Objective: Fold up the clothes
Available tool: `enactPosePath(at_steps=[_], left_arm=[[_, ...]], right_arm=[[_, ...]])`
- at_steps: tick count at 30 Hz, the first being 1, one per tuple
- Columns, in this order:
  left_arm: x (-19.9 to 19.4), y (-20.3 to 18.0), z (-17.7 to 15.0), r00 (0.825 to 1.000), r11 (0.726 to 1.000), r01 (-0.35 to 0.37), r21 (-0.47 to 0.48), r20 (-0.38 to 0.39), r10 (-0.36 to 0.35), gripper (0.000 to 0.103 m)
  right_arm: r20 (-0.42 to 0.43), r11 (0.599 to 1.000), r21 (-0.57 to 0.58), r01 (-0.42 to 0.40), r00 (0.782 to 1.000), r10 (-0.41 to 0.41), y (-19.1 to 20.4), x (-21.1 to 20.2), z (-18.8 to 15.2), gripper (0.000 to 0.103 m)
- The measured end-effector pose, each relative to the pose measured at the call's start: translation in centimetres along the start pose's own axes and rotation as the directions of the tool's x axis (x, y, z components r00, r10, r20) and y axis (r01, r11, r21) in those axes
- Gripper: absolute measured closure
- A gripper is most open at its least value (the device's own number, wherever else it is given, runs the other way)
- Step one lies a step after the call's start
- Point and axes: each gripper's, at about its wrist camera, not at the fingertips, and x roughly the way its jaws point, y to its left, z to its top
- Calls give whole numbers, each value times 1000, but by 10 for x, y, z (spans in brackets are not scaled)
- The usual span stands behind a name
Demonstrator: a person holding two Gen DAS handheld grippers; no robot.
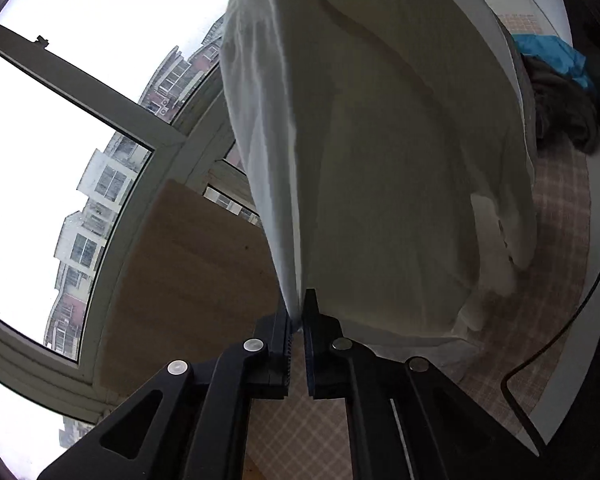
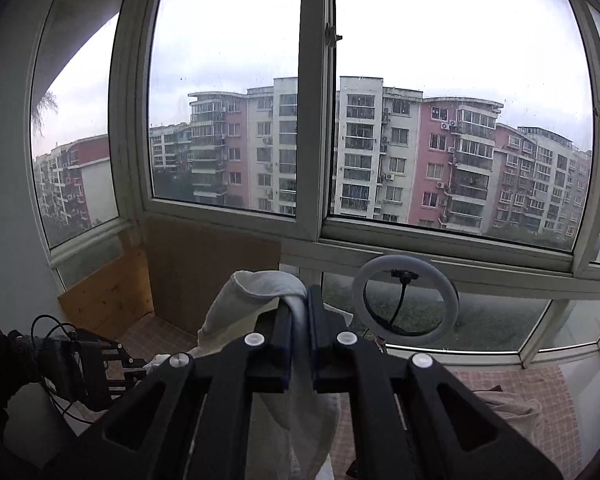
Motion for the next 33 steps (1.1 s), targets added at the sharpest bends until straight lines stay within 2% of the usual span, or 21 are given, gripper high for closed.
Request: enactPosePath(at_steps=[3, 8, 10, 13, 14, 16, 18, 19, 20, 22, 26, 28, 29, 30, 33], left_arm=[[3, 6, -11, 990, 985, 134, -113, 50, -129, 97], [-12, 0, -23, 964, 949, 248, -197, 152, -220, 99], [-18, -16, -26, 942, 929, 306, -209, 211, -263, 99], [-14, -54, -24, 918, 921, 340, -191, 277, -282, 99], [-18, -66, -27, 911, 919, 348, -183, 296, -286, 96], [-19, -84, -33, 910, 926, 327, -186, 327, -256, 95], [-14, -95, -38, 912, 934, 296, -200, 349, -214, 79], [-12, -100, -40, 916, 937, 279, -210, 351, -195, 66], [-9, -104, -43, 917, 937, 268, -222, 356, -177, 63], [-2, -107, -46, 914, 931, 273, -243, 366, -172, 61], [5, -114, -46, 920, 933, 239, -269, 369, -129, 60], [3, -116, -47, 915, 919, 260, -297, 379, -136, 61], [0, -117, -49, 907, 910, 277, -308, 396, -142, 58], [-4, -120, -50, 904, 910, 265, -320, 412, -118, 56], [-8, -130, -47, 916, 932, 130, -339, 401, 18, 55]], right_arm=[[-9, 1000, 19, -8, 1000, 8, 0, 9, -7, 97], [6, 1000, 15, 14, 1000, -14, -1, 0, -1, 97], [14, 1000, 4, 20, 1000, -20, 1, -7, -2, 97], [12, 1000, -2, 18, 1000, -18, 3, -14, -8, 97], [7, 1000, -5, 21, 1000, -21, 4, -15, -9, 97], [-2, 1000, -8, 24, 1000, -24, 4, -17, -11, 97], [-12, 1000, -2, 25, 1000, -25, 3, -19, -13, 97], [-15, 1000, 0, 29, 999, -29, 2, -20, -13, 97], [-19, 999, 3, 34, 999, -34, 1, -21, -12, 97], [-28, 999, 5, 41, 999, -41, 0, -21, -11, 97], [-44, 999, -3, 51, 998, -51, 2, -19, -11, 97], [-49, 999, -10, 51, 997, -52, 4, -18, -10, 97], [-52, 999, -14, 51, 997, -52, 4, -17, -10, 97], [-55, 999, -17, 51, 997, -52, 5, -17, -10, 97], [-60, 998, -25, 50, 997, -51, 6, -15, -10, 97]])
